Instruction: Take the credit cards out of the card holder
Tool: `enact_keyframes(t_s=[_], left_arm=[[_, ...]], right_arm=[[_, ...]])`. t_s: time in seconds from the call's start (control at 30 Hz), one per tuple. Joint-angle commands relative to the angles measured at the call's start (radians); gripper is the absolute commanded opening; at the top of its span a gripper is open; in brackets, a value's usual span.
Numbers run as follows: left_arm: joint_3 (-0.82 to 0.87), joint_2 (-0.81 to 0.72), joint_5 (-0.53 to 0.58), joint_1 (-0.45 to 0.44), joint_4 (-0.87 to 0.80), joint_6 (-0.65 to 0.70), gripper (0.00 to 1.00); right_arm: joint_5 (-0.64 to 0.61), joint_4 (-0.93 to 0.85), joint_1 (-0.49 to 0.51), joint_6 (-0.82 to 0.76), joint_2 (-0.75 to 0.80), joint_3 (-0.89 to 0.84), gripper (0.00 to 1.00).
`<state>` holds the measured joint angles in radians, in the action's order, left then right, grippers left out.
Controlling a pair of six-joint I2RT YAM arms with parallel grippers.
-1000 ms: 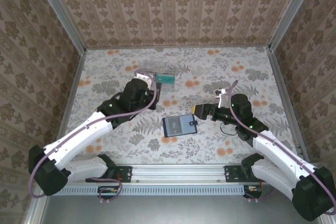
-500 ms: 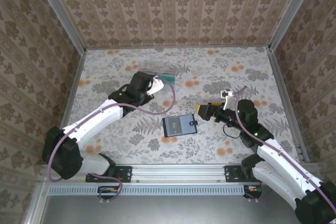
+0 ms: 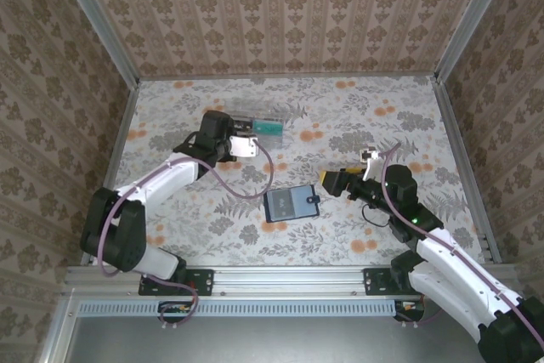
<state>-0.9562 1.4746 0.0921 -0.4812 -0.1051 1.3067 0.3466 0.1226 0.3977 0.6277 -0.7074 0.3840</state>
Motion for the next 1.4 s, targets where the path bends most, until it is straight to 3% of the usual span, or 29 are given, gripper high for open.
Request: enact_keyframes(t_s=[0.0,0.07,0.4,1.37], left_arm=[[-0.058,0.046,-0.105,0.018,0.049,0.099,0.0],[-0.089,0.086,-0.118,0.06,0.077,0.089,0.0],[-0.177,0.242,-0.129,0.08,0.09,0.108,0.0],[-0.185,0.318,-0.145,0.113,0.105,0.057,0.0]], right_arm=[[-0.037,0.007,0.007,-0.004,0.013,-0.013,1.0],[-0.048,0.006,0.007,-0.006,0.01,-0.014,1.0],[-0.09,0.007,0.006,-0.008,-0.005,-0.022,1.0],[-0.09,0.015,0.006,-0.007,-0.025,-0.024,1.0]])
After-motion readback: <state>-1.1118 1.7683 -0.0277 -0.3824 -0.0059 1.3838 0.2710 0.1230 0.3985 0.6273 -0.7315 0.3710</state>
